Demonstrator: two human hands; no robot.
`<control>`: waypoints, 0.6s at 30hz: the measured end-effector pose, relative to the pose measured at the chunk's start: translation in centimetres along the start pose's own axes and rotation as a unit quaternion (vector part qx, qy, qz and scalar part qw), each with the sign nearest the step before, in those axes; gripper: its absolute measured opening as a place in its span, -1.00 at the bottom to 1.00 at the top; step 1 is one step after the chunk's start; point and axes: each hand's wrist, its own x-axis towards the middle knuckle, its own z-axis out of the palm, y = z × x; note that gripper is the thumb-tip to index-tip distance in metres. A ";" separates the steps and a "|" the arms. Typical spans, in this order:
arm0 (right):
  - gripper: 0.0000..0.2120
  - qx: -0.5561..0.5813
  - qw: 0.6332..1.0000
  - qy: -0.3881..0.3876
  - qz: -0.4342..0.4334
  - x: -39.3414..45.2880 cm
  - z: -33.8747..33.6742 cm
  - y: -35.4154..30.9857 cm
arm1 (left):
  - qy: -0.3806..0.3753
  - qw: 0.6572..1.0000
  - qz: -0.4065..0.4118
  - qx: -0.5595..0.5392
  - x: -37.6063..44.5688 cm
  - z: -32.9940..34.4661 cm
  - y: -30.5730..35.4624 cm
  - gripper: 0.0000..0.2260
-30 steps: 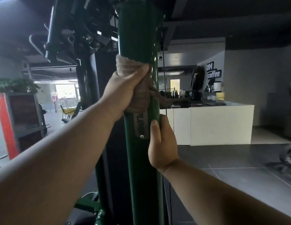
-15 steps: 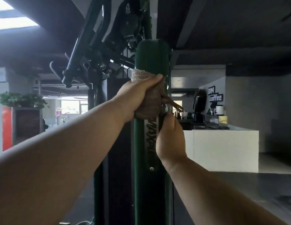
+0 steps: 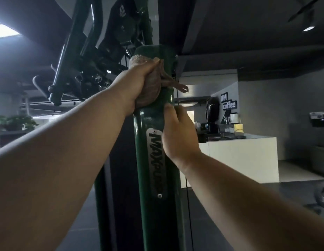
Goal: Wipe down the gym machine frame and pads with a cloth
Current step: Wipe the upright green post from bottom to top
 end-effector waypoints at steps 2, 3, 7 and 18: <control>-0.75 -0.027 1.000 -0.003 0.003 1.8 0.2 -1.7 | 0.030 0.999 0.018 0.009 0.3 0.0 -0.2 -0.44; -0.74 -0.026 1.000 0.007 0.011 2.2 0.6 -1.9 | 0.039 0.999 0.028 0.012 0.3 0.0 -0.3 -0.48; -0.61 0.006 0.999 0.042 0.014 1.4 1.1 -1.4 | 0.047 0.998 0.027 0.013 -0.2 -0.3 -1.3 -0.41; -0.58 0.002 0.998 0.058 -0.015 1.8 1.3 -0.6 | 0.008 0.995 -0.066 0.073 3.0 0.4 5.4 -0.58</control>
